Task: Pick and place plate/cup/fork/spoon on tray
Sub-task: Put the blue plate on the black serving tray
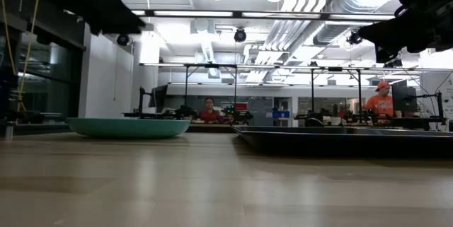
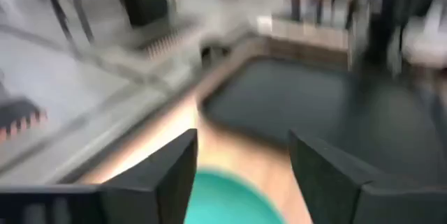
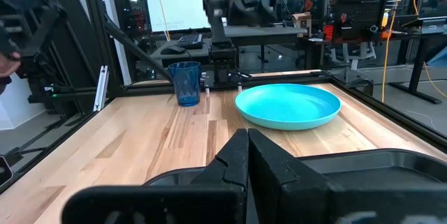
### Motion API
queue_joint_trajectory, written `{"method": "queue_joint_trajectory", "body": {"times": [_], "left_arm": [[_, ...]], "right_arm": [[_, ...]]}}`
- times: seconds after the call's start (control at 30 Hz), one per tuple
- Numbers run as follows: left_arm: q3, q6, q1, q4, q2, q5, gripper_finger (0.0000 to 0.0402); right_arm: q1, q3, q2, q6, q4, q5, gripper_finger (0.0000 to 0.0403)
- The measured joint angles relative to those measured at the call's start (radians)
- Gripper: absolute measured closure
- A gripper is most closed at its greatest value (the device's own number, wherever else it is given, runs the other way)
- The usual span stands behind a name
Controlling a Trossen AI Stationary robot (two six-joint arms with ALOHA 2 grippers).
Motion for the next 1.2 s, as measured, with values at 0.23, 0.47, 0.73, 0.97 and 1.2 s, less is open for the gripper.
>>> {"method": "queue_joint_trajectory", "body": {"times": [0.23,0.47,0.73,0.97,1.2], "left_arm": [[0.050,-0.041,0.000,-0.132,0.254,0.168,0.0152],[0.050,-0.037,0.000,-0.090,0.431,0.233,0.0155],[0.050,-0.011,0.005,-0.044,0.560,0.328,0.0155],[0.050,-0.028,0.036,-0.014,0.649,0.289,0.0155],[0.050,-0.028,0.040,-0.011,0.723,0.311,0.0156]], "right_arm": [[0.000,0.000,0.000,0.000,0.000,0.000,0.0402],[0.000,0.000,0.000,0.000,0.000,0.000,0.0402],[0.000,0.000,0.000,0.000,0.000,0.000,0.0402],[0.000,0.000,0.000,0.000,0.000,0.000,0.0402],[0.000,0.000,0.000,0.000,0.000,0.000,0.0402]]}}
